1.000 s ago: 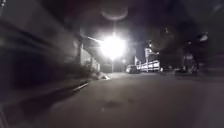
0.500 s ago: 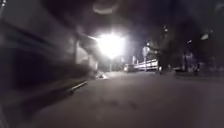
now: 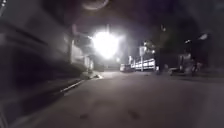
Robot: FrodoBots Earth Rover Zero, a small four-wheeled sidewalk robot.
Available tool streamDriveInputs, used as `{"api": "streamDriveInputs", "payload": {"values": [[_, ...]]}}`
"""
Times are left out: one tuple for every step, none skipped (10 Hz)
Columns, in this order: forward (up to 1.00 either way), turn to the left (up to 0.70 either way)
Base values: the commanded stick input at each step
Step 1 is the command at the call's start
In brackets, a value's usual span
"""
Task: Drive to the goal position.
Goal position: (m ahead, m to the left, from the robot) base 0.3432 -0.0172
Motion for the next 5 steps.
{"api": "streamDriveInputs", "payload": {"values": [[0.7,0.0],[0.63,0.0],[0.41,0.0],[0.22,0.0],[0.05,0.0]]}}
